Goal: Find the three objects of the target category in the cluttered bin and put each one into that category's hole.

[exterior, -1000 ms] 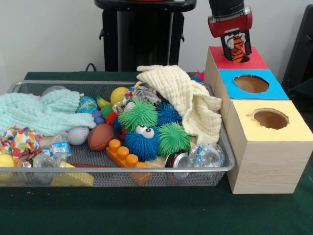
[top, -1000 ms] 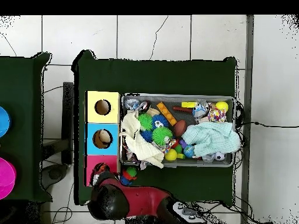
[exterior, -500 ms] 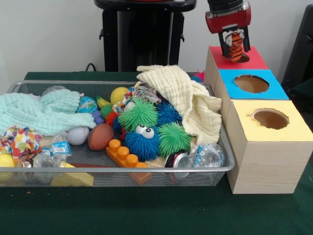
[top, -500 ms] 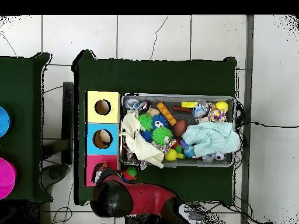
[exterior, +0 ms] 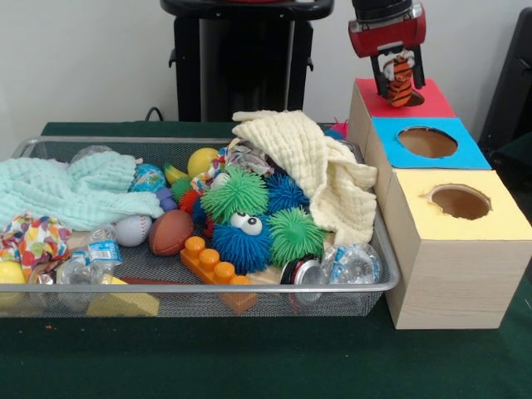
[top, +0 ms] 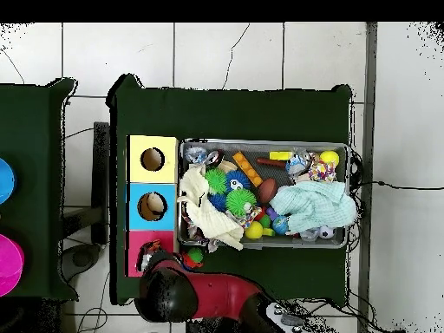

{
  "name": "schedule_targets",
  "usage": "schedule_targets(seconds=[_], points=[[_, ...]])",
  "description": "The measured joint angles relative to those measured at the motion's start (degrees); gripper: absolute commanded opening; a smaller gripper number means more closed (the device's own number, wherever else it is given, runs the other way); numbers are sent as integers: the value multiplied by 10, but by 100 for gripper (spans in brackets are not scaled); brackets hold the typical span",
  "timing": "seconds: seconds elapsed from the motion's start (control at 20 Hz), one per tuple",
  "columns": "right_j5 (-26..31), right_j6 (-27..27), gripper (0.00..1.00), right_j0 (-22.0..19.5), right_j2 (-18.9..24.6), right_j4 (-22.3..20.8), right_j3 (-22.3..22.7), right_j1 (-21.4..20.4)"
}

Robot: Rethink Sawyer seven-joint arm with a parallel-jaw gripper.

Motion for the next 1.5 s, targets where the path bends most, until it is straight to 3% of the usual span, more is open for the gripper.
schedule_targets(seconds=[0.75,1.5], points=[[-4,0,100,13,0,4,0,14],[-4,0,100,47,-16,39,0,-6]])
